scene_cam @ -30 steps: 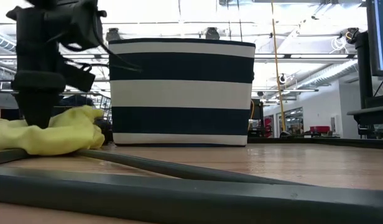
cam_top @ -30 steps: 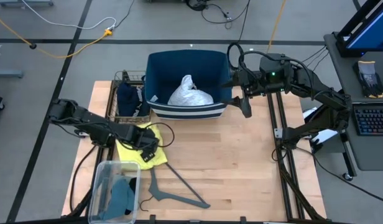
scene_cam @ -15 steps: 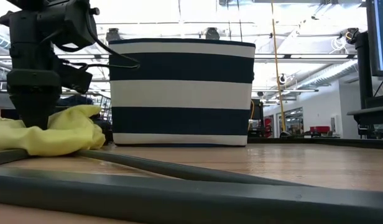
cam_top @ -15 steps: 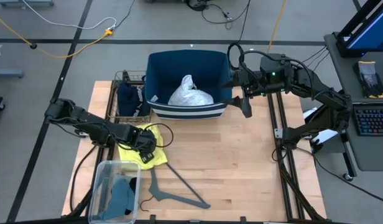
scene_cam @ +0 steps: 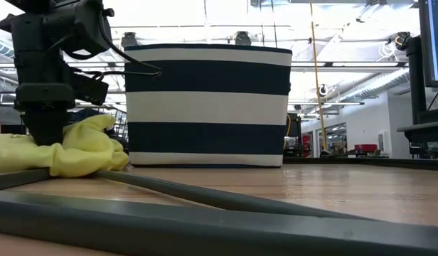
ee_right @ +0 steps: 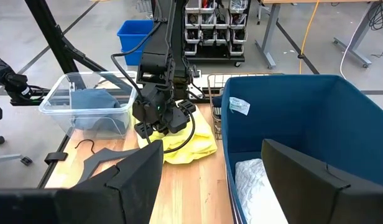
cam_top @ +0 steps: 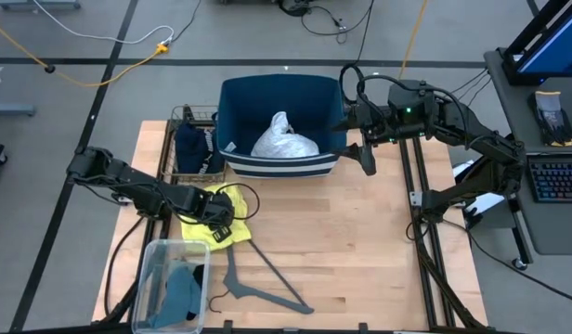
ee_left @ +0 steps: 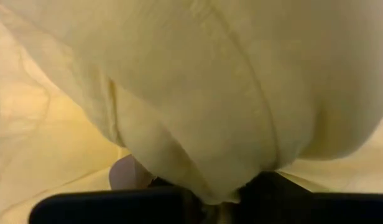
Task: Pick & Place Cloths
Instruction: Put the yellow shirt into the blue laundry bin
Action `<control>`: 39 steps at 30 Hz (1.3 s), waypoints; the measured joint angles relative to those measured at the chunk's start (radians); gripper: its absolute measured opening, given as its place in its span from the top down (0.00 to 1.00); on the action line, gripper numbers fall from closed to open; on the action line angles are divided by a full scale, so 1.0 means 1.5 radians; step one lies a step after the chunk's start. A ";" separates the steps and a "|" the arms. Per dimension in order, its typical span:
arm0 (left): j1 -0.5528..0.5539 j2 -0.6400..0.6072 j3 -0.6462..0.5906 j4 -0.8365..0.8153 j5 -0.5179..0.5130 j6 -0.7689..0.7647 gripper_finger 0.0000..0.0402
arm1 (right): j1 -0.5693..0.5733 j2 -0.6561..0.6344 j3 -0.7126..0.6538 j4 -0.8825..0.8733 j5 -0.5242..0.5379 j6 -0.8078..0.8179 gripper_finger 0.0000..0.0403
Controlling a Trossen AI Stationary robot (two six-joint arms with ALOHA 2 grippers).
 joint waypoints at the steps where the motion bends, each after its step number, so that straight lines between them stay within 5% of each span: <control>1: 0.000 0.000 0.000 0.000 0.000 0.000 0.89 | 0.000 0.000 0.000 0.000 0.000 0.000 0.34; 13: 0.001 -0.054 0.019 -0.037 0.023 0.005 0.89 | 0.000 0.000 0.000 0.001 0.000 0.000 0.34; 39: 0.001 -0.339 0.030 -0.041 0.043 -0.038 0.89 | 0.000 0.000 0.000 0.010 -0.002 0.000 0.34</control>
